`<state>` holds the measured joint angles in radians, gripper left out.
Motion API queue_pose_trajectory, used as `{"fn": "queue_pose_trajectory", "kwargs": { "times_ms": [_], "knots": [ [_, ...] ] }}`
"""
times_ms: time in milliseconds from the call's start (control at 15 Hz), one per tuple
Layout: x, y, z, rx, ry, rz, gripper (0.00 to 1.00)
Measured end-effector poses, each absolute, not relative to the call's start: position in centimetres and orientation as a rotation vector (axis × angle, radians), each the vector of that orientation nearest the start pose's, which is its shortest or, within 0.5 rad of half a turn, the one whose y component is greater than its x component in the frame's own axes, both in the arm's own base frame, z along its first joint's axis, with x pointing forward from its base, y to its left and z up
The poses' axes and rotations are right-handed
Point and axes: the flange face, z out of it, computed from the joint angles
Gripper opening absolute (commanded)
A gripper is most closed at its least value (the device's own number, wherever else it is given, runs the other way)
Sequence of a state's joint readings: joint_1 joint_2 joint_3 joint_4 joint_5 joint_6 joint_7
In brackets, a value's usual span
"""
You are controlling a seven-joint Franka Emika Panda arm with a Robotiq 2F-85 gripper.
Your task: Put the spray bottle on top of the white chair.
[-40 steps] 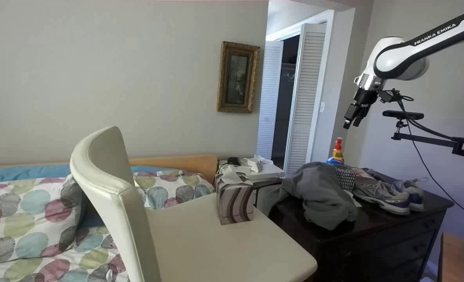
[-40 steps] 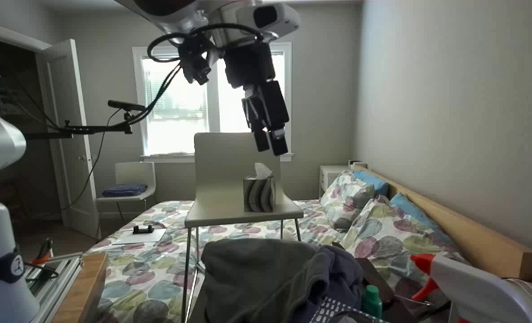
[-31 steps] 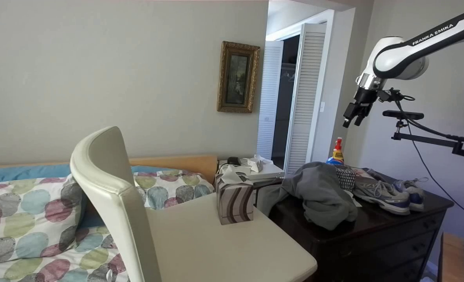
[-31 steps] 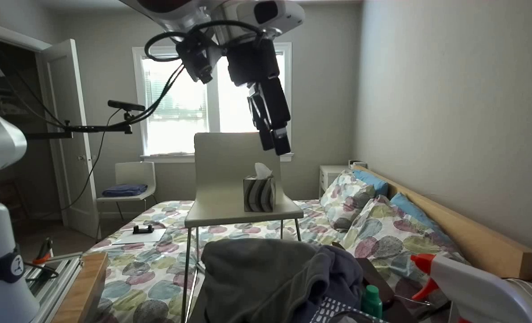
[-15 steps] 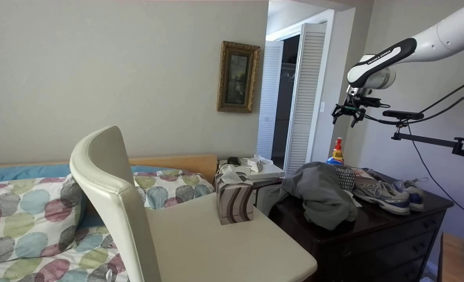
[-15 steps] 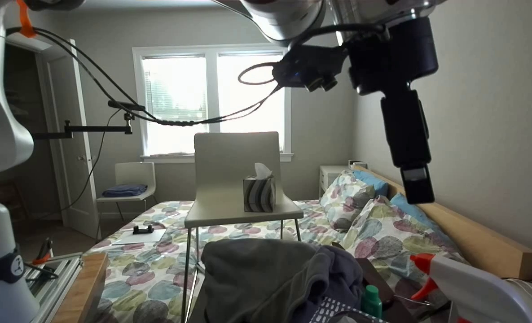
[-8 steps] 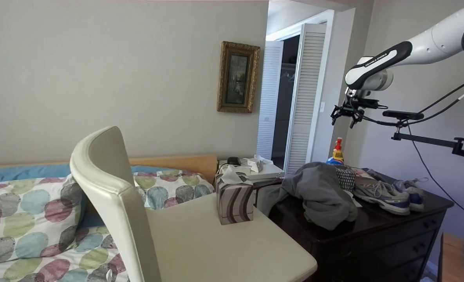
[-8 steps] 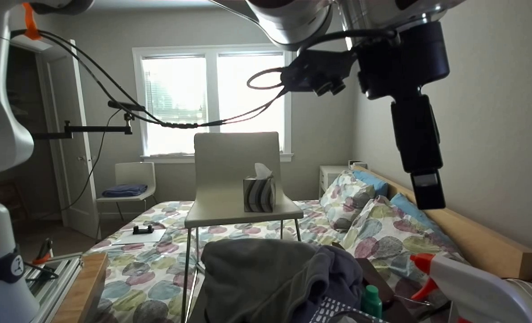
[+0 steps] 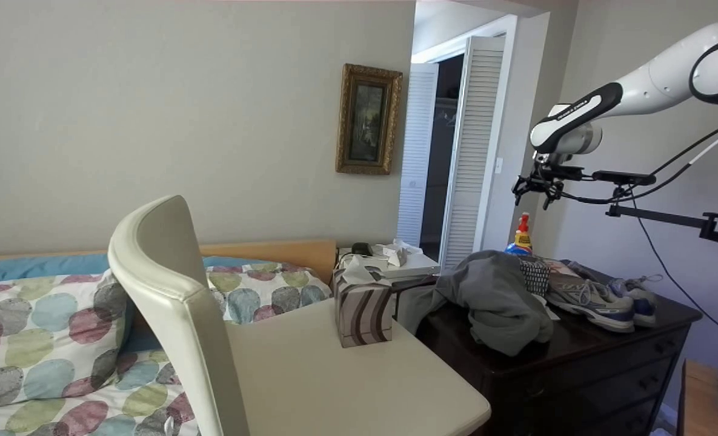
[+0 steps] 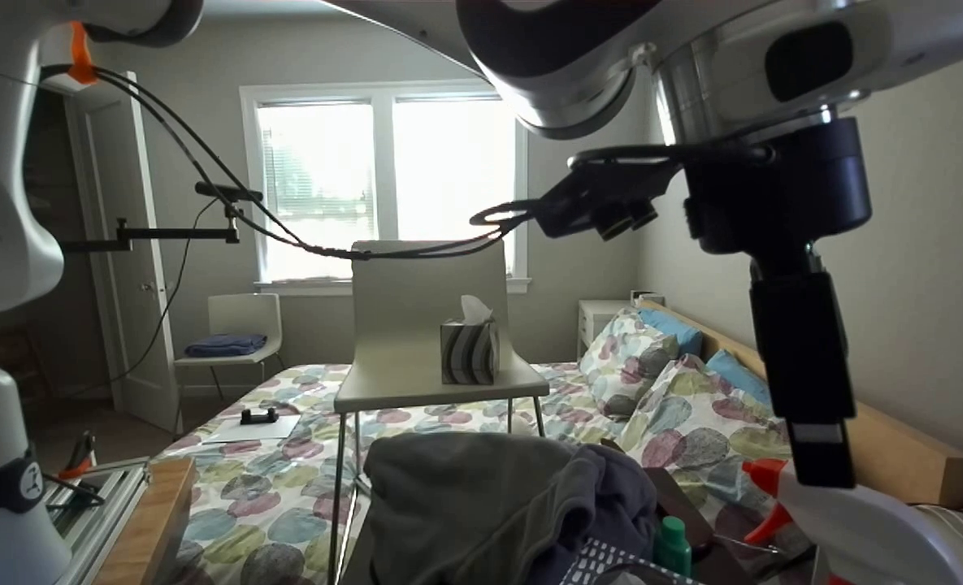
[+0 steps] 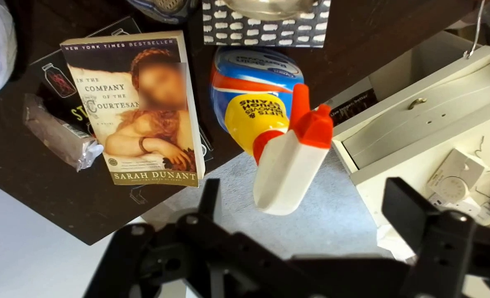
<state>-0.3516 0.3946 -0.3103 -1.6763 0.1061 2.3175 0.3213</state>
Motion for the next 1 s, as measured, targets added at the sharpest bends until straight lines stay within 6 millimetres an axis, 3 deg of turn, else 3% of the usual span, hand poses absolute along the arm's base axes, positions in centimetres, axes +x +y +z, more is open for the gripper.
{"fn": "queue_pose_trajectory", "kwargs": {
  "times_ms": [67,200,333,467,533,667,933,1000],
  "knots": [
    [55.8,-40.2,40.7,-2.78,1.552,-0.413,1.0],
    [56.3,-40.6,40.2,-2.755,1.586,-0.414,0.85],
    [56.8,-40.8,39.8,-2.733,1.619,-0.417,0.63],
    [57.4,-41.1,39.5,-2.707,1.654,-0.42,0.56],
    [57.6,-41.3,39.4,-2.696,1.668,-0.423,0.53],
    [58.1,-41.6,39.2,-2.678,1.688,-0.428,0.59],
    [58.5,-42.1,38.9,-2.663,1.718,-0.387,0.55],
    [58.5,-42.0,38.8,-2.662,1.722,-0.371,0.49]
  ]
}}
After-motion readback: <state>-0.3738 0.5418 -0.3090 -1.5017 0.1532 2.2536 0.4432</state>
